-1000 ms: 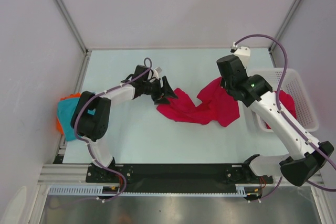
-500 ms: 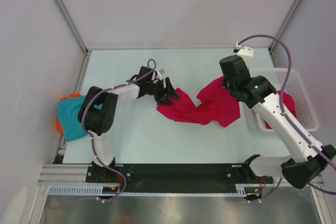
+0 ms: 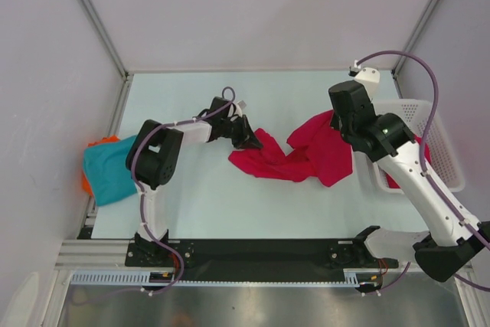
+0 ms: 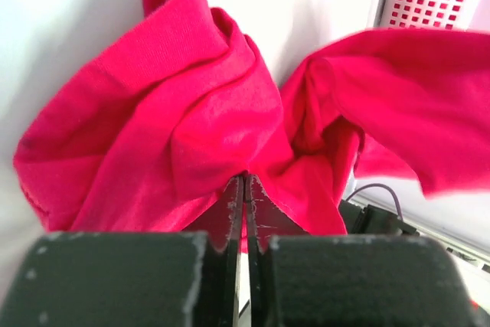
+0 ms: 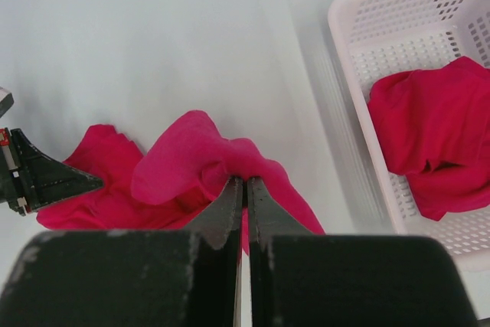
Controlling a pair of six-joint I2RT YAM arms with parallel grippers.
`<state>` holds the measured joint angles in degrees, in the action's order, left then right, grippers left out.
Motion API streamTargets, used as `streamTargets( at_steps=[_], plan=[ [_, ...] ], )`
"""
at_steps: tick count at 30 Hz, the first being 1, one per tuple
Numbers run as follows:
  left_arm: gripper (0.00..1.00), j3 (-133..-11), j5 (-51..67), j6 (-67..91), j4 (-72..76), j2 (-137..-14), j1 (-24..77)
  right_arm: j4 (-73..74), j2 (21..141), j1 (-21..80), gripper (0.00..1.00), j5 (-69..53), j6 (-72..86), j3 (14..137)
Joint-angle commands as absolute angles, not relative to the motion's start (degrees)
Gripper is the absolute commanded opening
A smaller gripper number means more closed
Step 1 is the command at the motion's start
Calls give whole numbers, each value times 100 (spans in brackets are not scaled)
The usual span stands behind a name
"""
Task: Fold and stack the t-shirts
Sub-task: Flatten out the tshirt
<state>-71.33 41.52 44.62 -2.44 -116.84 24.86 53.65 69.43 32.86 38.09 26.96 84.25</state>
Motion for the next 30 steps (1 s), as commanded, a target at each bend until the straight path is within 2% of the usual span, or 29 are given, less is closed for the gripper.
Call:
streamTargets(
  at_steps=[1, 7, 17, 23, 30],
  plan=[
    [0, -7505, 4175, 4465, -70, -11567, 2522, 5440, 6627, 3270, 0, 3946, 2760, 8736],
    [0, -8471, 4069, 4122, -1236, -10996, 2444, 5475, 6504, 3270, 0, 3964, 2769, 8693],
    [0, -11221, 3349, 3665, -3681, -8641, 2242, 5414, 6390, 3261, 0, 3903, 2584, 9052],
    [1, -11478, 2769, 3797, -4288, -7261, 1995, 5712, 6249, 3340, 0, 3683, 2610, 9369],
    [0, -11707, 2347, 3779, -4719, -6847, 1960, 5853, 6091, 3437, 0, 3683, 2593, 9579]
  ],
)
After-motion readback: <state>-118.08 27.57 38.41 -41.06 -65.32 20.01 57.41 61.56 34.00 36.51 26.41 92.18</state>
